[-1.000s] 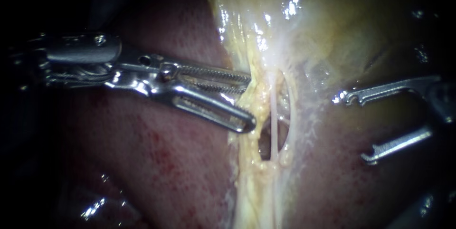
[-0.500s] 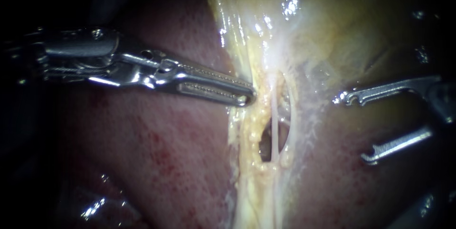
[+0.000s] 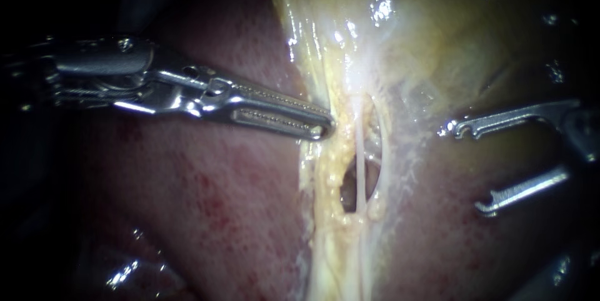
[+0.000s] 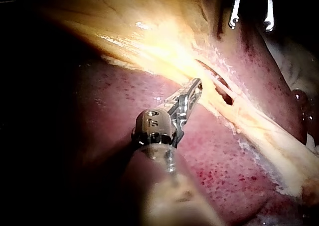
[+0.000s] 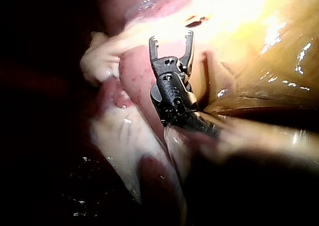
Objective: Grabbing gallbladder
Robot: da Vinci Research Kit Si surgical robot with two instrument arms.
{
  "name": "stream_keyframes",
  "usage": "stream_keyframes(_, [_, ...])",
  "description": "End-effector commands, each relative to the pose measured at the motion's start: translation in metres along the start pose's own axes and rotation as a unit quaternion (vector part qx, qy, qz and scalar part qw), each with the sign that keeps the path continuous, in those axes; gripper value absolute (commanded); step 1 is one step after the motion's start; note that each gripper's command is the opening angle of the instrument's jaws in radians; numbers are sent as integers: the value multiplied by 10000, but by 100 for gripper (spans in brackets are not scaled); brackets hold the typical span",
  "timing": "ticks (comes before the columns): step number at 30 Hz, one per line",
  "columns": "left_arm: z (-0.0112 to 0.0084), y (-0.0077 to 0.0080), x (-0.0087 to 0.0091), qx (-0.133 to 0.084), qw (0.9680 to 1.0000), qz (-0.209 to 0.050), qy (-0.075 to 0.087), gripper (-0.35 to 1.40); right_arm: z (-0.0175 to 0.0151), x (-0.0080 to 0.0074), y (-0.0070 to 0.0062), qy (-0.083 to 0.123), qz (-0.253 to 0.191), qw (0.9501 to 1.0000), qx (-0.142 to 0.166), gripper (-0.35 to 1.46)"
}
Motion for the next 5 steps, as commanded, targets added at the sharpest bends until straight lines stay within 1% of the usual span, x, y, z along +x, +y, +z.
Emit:
stream_keyframes(1, [0,0,0,1,10000,-1,-1,-35,0,0,0,-1,-1,10000,1,58])
stream_keyframes(5, [-1,0,-1,3,10000,-2,0,-35,0,0,0,-1,-1,10000,0,58])
